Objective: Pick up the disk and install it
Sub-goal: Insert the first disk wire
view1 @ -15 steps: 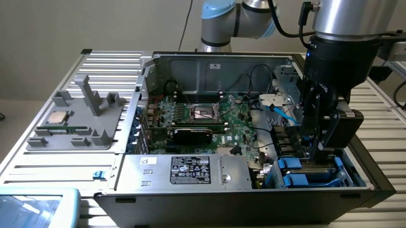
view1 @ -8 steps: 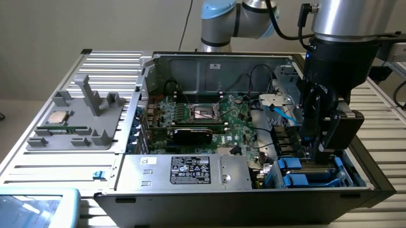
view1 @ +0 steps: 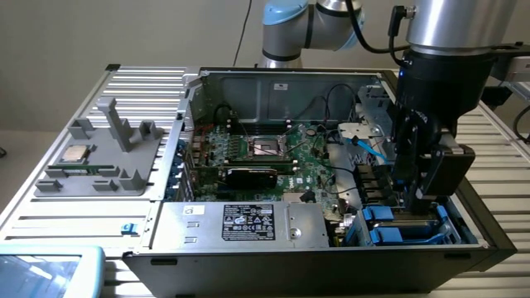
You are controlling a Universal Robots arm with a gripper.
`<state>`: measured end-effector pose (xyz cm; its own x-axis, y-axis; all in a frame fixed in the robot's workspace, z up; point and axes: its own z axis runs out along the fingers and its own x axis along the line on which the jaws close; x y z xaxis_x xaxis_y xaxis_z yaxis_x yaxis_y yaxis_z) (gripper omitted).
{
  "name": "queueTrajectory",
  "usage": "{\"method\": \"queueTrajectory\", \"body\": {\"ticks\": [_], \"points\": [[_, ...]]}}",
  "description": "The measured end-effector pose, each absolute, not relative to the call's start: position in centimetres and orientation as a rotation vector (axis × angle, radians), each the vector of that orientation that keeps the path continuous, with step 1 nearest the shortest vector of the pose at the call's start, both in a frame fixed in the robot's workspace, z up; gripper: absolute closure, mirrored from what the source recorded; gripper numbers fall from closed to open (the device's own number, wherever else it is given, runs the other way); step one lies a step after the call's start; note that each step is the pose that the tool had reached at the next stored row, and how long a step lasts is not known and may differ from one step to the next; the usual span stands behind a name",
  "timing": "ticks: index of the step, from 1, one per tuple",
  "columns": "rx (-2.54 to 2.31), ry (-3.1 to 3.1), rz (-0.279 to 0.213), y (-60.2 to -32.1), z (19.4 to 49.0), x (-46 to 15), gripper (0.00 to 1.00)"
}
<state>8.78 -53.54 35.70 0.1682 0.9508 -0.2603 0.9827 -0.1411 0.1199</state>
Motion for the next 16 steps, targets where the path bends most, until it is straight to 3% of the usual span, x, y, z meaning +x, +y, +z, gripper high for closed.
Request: {"method": "queueTrajectory", "body": {"ticks": [8, 9, 16], "points": [[2.186, 1.864, -0.177, -53.54, 35.66, 8.78, 0.33], [2.186, 1.864, -0.176, -53.54, 35.66, 8.78, 0.26], [2.186, 1.864, -0.176, -53.54, 35.66, 8.78, 0.28]]}}
